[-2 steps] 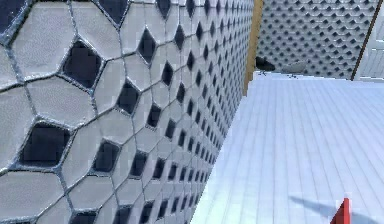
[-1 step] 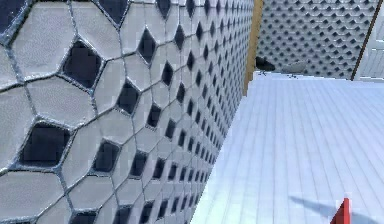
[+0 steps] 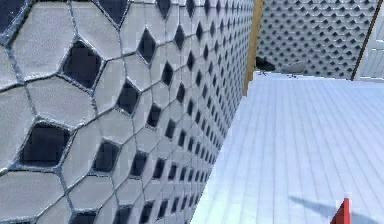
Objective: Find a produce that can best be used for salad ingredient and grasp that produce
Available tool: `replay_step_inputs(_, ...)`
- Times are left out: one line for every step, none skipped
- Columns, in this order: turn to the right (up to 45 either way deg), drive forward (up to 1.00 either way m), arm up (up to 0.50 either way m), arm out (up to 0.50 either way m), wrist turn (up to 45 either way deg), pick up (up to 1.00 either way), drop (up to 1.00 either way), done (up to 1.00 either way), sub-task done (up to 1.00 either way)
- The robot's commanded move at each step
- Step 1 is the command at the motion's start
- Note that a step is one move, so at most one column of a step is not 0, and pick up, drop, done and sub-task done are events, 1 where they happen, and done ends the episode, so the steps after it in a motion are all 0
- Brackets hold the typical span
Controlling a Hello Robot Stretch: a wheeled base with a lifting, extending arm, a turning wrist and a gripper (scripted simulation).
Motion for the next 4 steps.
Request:
replay_step_inputs(0.0,0.0,0.0,0.0,45.0,0.0,0.0,0.0,0.0)
replay_step_inputs(0.0,0.0,0.0,0.0,24.0,0.0,0.0,0.0,0.0)
replay_step_inputs(0.0,0.0,-0.3,0.0,0.0,0.0,0.0,0.0,0.0)
replay_step_inputs(0.0,0.0,0.0,0.0,0.0,1.0,0.0,0.0,0.0)
